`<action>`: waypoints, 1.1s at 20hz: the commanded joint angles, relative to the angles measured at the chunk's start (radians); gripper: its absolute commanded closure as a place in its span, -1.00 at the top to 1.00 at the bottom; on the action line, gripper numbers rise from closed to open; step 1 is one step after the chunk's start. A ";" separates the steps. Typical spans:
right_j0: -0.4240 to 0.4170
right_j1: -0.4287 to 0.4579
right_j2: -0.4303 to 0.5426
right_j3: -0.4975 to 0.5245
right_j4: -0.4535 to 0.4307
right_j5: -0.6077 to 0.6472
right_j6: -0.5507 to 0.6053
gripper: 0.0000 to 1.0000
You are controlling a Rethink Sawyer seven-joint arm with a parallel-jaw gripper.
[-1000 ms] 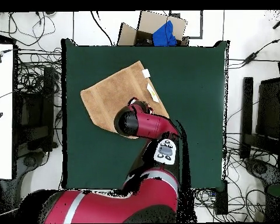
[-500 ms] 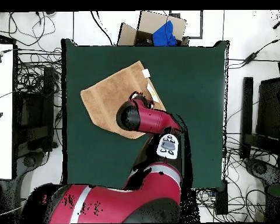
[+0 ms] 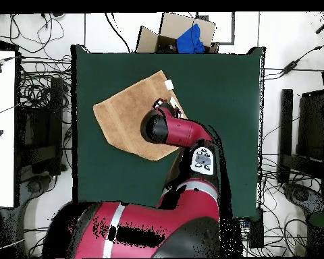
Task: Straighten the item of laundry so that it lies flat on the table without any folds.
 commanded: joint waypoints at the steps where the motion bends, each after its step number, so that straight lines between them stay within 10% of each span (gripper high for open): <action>1: -0.041 0.106 0.133 -0.085 -0.082 -0.060 0.013 1.00; 22: 0.016 0.185 0.101 -0.228 -0.068 -0.014 0.060 1.00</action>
